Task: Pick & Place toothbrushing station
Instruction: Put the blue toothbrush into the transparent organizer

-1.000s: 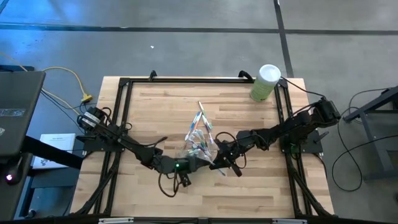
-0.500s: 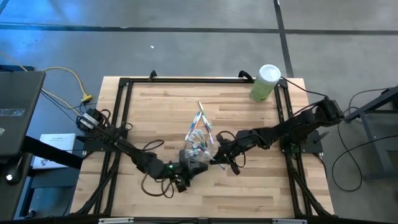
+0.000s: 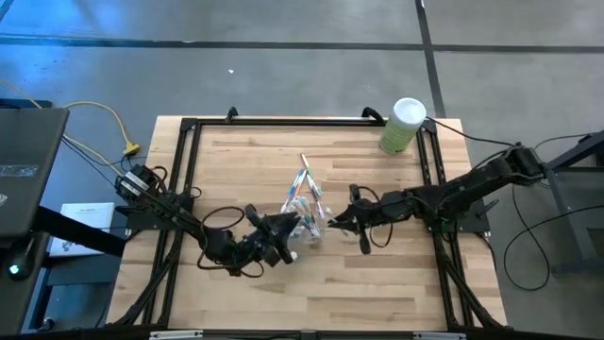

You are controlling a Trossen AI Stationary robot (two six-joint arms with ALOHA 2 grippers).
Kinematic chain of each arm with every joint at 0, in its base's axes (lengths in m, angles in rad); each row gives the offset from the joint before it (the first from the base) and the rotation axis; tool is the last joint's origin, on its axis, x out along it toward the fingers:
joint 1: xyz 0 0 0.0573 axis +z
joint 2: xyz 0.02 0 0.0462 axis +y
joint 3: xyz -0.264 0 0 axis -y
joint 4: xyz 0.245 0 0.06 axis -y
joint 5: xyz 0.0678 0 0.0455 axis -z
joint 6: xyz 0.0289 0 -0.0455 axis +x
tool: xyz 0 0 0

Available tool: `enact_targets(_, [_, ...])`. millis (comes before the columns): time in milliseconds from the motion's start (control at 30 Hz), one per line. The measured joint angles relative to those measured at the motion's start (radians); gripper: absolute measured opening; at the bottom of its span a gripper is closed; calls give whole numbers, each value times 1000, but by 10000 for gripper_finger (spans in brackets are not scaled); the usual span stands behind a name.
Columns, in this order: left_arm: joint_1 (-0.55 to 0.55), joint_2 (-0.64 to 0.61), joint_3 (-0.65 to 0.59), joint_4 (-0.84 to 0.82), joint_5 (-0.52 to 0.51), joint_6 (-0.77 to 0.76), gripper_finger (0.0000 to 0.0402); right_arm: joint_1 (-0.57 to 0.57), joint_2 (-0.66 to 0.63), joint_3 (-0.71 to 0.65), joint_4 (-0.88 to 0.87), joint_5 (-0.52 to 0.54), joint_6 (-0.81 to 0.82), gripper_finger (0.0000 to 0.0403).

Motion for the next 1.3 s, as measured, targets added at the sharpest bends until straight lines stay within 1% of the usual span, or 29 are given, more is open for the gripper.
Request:
enact_targets(133, [-2,0,0,56,-128,103,67,0,-26,0,-17,7,-8,13])
enact_targets(200, [-10,0,0,53,-164,131,67,0,-26,0,-21,6,-21,13])
enact_targets(400, [-19,0,0,53,-107,146,67,0,-26,0,-22,-5,-38,13])
enact_targets(533, [-20,0,0,59,-83,242,67,0,-25,0,-20,-12,-53,13])
enact_targets(600, [-23,0,0,59,-74,260,67,0,-25,0,-21,-13,-60,13])
enact_targets(667, [-27,0,0,59,-60,250,67,0,-25,0,-20,-13,-71,13])
enact_targets(767, [-32,0,0,59,-53,151,70,0,-25,0,-20,-13,-73,13])
enact_targets(967, [-44,0,0,58,-50,167,92,0,-25,0,-20,-48,-74,13])
enact_targets(1067, [-55,0,0,49,-43,132,109,0,-25,0,-20,-48,-75,13])
enact_targets(1200, [-77,0,0,50,-43,130,133,0,-24,0,-20,-55,-82,13])
enact_targets(1300, [-98,0,0,50,-82,134,149,0,-24,0,-20,-58,-83,13])
